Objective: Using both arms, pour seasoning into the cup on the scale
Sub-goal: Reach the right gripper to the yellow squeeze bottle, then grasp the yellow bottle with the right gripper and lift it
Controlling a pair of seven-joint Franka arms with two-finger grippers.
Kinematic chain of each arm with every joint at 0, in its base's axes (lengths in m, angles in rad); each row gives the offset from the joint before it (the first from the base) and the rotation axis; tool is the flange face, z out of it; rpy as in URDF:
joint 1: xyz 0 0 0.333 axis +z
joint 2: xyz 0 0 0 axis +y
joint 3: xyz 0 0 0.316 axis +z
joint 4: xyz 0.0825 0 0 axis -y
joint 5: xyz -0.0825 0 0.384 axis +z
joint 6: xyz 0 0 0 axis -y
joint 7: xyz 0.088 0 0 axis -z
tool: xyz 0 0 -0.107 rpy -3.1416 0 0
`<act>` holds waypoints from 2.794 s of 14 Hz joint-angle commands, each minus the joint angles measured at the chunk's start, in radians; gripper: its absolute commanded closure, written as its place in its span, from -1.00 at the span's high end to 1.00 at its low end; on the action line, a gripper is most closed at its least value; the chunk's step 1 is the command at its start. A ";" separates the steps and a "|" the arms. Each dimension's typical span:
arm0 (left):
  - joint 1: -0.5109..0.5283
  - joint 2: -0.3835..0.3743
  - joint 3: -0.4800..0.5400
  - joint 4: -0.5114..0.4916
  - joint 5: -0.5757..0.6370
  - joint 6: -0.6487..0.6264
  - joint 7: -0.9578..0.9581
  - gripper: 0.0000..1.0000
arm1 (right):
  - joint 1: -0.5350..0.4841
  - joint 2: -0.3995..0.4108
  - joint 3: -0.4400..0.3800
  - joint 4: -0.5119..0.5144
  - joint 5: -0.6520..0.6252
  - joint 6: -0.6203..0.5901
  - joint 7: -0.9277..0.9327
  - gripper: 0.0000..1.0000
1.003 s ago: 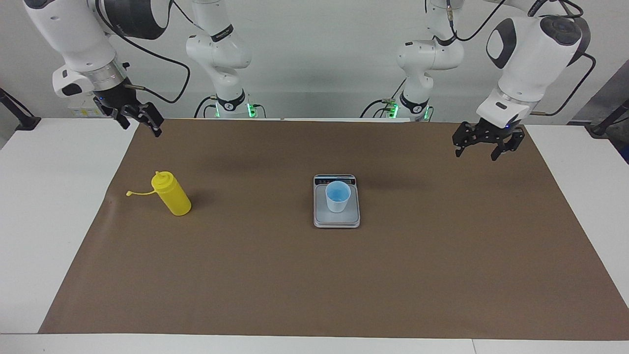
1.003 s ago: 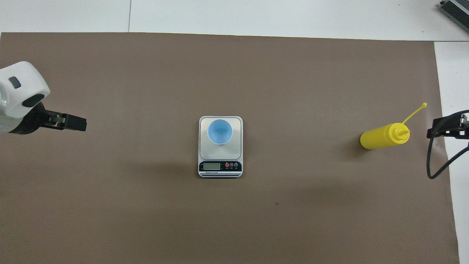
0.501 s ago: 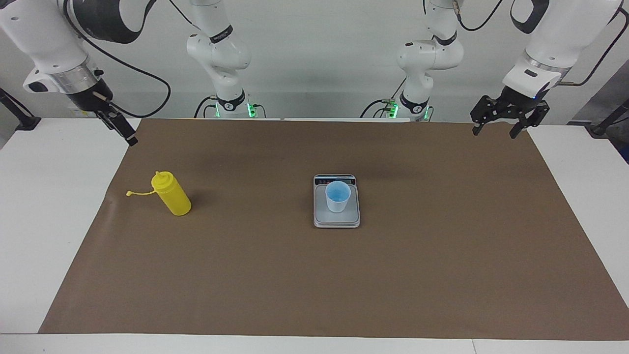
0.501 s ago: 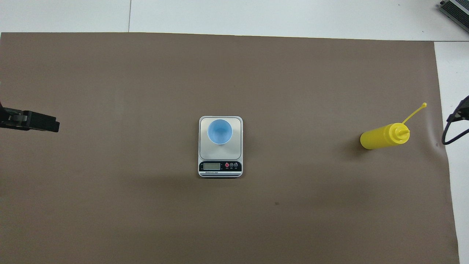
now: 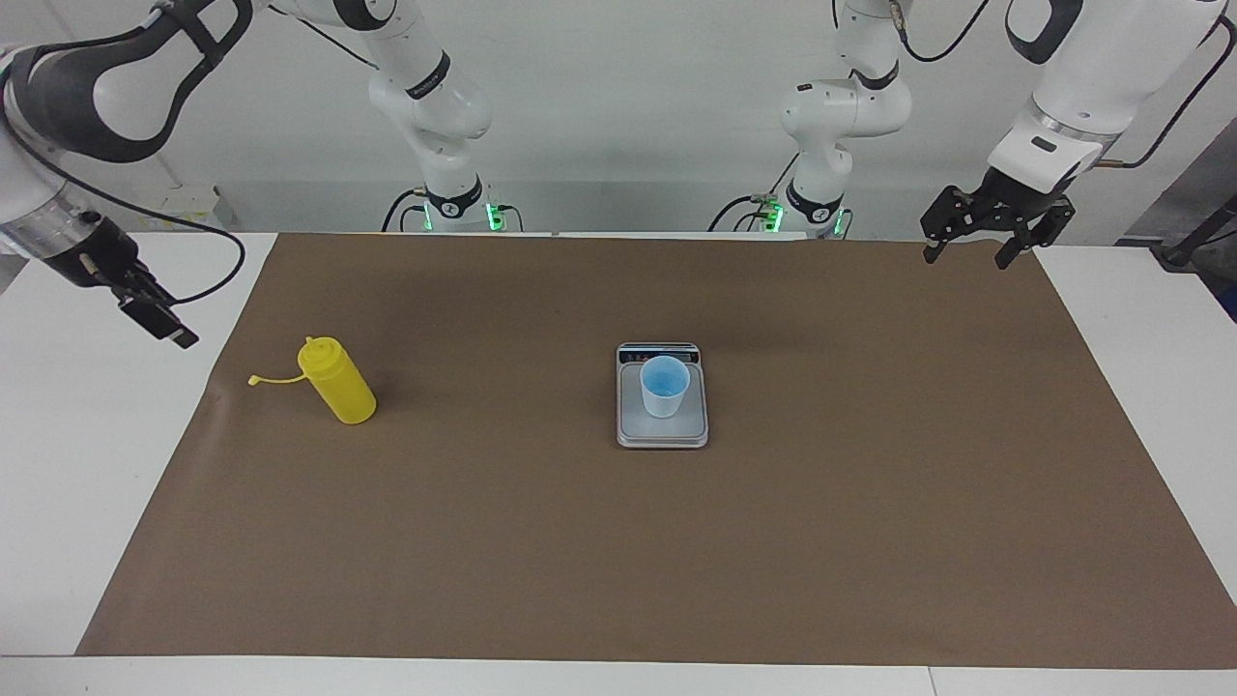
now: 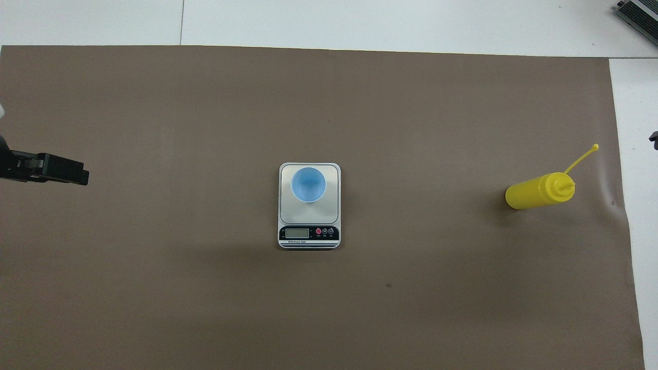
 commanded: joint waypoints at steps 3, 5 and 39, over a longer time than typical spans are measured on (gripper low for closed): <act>0.001 -0.008 -0.003 -0.004 -0.007 -0.027 -0.008 1.00 | -0.021 0.231 0.019 0.241 0.067 -0.095 0.146 1.00; 0.003 -0.009 -0.003 -0.013 -0.003 -0.032 -0.005 1.00 | -0.044 0.291 0.008 0.240 0.144 -0.098 0.169 1.00; 0.011 -0.023 -0.003 -0.032 -0.003 -0.023 -0.011 1.00 | -0.072 0.096 0.016 -0.406 0.511 0.012 0.408 1.00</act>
